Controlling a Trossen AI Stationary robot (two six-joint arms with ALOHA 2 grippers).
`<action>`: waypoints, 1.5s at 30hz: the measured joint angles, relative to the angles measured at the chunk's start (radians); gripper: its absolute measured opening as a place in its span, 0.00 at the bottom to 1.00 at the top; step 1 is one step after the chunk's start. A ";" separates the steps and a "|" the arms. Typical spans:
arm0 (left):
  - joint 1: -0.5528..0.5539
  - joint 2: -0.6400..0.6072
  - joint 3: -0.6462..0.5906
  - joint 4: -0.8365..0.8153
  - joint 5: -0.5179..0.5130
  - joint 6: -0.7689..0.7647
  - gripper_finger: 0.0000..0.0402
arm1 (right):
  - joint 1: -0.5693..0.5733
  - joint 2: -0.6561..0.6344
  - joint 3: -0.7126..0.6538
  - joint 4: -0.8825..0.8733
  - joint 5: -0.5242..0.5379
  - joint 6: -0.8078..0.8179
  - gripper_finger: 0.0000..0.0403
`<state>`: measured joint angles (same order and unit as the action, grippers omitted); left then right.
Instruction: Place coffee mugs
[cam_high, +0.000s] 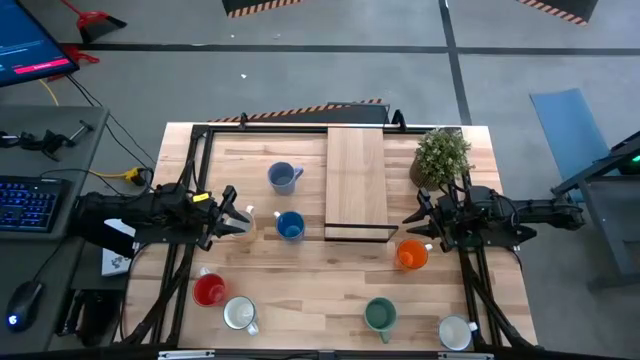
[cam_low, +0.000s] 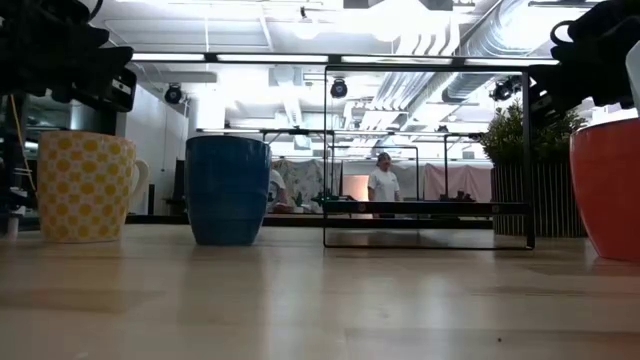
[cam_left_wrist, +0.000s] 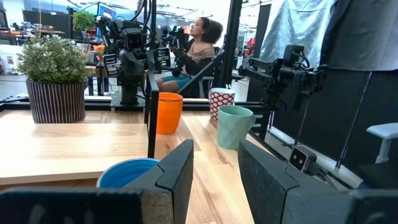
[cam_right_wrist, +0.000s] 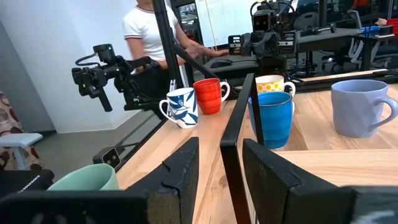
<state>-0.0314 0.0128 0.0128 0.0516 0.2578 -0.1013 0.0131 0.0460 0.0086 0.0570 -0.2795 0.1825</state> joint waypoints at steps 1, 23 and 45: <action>0.000 0.000 0.000 0.000 0.000 0.000 0.29 | 0.000 0.000 0.000 0.000 0.000 0.000 0.28; 0.000 0.000 0.000 0.000 0.000 0.000 0.29 | 0.000 0.000 0.000 0.000 0.000 0.000 0.28; 0.000 0.000 0.000 0.001 0.000 -0.052 0.29 | 0.000 0.000 0.000 0.000 0.000 0.000 0.28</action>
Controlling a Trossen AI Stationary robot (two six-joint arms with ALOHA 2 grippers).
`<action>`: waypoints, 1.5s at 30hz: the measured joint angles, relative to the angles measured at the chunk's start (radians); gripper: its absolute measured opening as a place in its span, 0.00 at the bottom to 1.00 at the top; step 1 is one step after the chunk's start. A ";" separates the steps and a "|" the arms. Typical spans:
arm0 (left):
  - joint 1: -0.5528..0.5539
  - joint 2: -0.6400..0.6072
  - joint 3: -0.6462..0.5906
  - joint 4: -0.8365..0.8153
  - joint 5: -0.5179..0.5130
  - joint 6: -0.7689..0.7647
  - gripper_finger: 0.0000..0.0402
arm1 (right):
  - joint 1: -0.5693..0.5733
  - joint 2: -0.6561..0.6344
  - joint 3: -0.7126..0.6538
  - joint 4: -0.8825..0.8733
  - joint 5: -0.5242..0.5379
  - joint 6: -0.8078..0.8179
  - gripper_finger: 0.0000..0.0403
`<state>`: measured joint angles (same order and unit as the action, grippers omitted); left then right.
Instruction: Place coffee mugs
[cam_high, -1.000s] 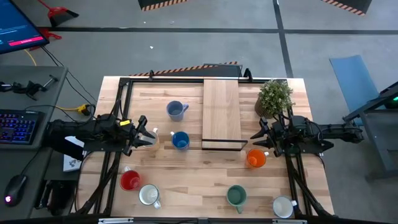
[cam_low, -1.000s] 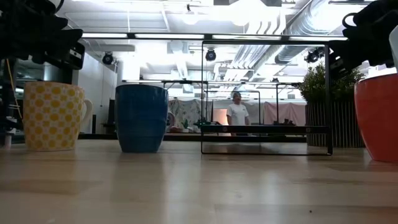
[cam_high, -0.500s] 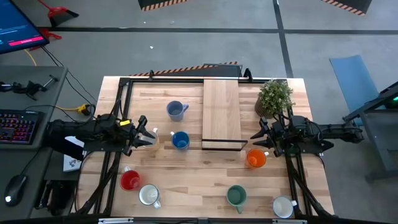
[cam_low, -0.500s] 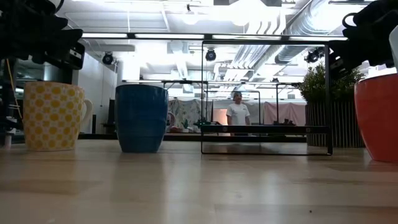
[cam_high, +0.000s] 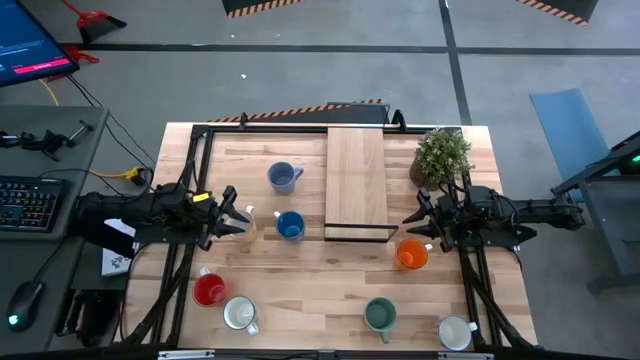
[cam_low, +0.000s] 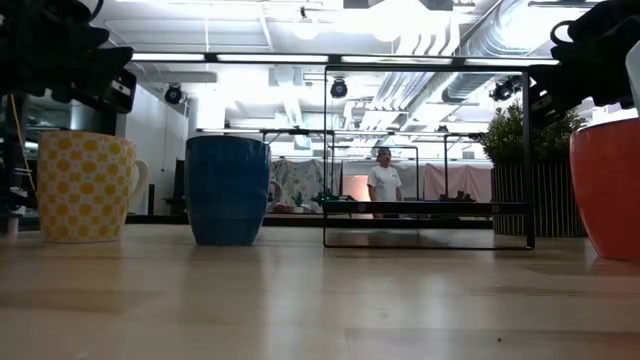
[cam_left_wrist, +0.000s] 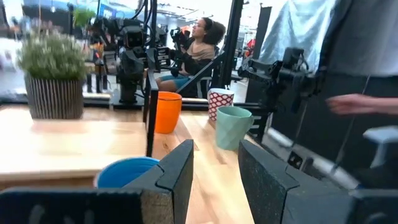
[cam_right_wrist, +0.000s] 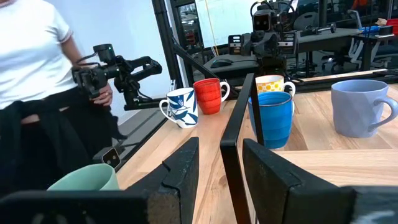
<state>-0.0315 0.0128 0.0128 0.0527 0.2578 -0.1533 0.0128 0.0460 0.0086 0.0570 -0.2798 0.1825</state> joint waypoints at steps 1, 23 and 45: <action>0.000 0.000 0.000 0.002 -0.002 -0.034 0.29 | 0.000 0.000 0.000 0.000 0.000 0.000 0.28; 0.000 0.000 0.000 0.106 -0.289 -0.679 0.29 | 0.000 0.000 0.000 0.000 0.000 0.000 0.28; 0.000 0.000 0.000 0.133 -0.438 -0.682 0.29 | 0.001 0.000 0.001 0.360 0.245 0.288 0.28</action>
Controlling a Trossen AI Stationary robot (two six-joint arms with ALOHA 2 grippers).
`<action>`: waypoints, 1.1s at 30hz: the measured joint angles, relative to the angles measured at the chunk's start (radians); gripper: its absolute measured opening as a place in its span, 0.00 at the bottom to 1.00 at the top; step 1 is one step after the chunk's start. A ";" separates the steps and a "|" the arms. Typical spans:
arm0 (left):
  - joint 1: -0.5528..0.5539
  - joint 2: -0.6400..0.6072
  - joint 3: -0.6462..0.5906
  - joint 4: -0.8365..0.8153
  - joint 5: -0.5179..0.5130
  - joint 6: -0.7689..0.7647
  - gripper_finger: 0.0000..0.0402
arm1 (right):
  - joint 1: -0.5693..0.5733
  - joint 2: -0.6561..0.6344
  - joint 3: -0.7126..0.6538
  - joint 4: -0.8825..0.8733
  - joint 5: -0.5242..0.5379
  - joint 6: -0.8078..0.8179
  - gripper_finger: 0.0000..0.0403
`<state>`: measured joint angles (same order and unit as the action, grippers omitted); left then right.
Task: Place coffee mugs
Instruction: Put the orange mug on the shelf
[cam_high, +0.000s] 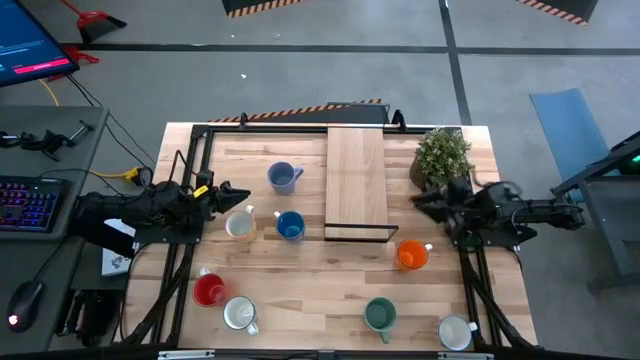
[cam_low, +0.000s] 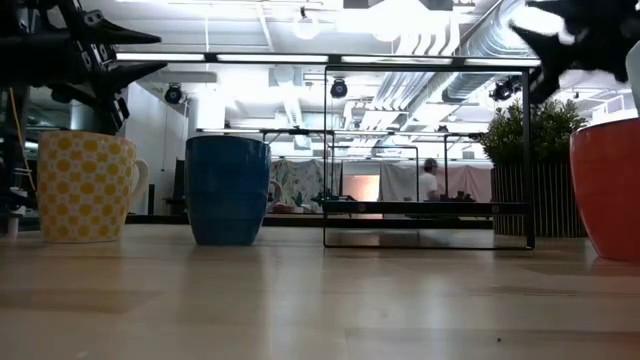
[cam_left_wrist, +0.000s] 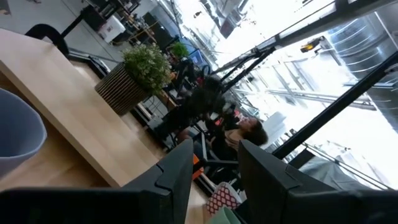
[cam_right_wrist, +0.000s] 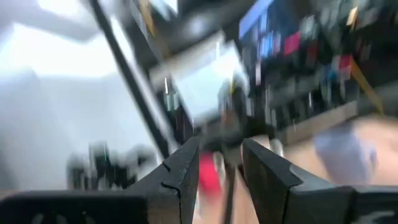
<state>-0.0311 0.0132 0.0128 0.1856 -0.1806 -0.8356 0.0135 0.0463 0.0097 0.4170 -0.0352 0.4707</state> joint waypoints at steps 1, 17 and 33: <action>0.000 0.000 0.000 0.000 -0.006 0.000 0.29 | 0.000 -0.001 0.008 0.034 0.020 -0.008 0.28; 0.000 0.000 0.000 -0.006 -0.018 0.065 0.29 | 0.000 0.594 0.837 -1.262 0.128 -0.097 0.28; 0.000 0.000 0.000 -0.009 -0.016 0.149 0.29 | 0.231 0.964 0.928 -1.531 -0.028 0.004 0.28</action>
<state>-0.0314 0.0129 0.0128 0.1768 -0.1967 -0.6862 0.2449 1.0103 0.9378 -1.1141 -0.0630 0.4744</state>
